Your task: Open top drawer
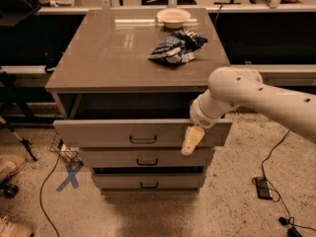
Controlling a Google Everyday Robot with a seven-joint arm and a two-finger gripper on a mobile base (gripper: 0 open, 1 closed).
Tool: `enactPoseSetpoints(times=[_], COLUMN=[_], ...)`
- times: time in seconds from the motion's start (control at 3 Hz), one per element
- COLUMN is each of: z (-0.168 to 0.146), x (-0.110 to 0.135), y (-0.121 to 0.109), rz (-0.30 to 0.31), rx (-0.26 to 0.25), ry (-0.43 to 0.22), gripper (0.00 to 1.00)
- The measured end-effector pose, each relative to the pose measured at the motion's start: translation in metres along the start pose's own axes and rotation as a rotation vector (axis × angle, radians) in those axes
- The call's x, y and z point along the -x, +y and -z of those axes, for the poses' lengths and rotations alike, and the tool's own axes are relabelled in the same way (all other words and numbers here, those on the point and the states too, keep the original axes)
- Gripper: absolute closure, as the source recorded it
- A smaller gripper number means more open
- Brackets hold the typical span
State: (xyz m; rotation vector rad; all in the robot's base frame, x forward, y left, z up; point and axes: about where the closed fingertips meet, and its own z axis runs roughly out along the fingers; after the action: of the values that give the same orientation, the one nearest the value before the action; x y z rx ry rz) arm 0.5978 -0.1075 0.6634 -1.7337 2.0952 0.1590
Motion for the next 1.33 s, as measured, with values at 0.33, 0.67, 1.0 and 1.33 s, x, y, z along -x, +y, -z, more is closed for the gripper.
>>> enactPoseSetpoints(times=[0.33,0.67,1.0,1.33], z=[-0.007,-0.01,-0.006,0.002], x=[-0.005,-0.005,-0.002,-0.001], y=[0.011,0.022,0.043,0.064], rz=[0.023,0.05,0.083,0.094], rx=[0.086,0.124,0.163,0.2], ry=[0.047,0.082,0.122,0.13], gripper=[0.0,0.19,0.5,0.73])
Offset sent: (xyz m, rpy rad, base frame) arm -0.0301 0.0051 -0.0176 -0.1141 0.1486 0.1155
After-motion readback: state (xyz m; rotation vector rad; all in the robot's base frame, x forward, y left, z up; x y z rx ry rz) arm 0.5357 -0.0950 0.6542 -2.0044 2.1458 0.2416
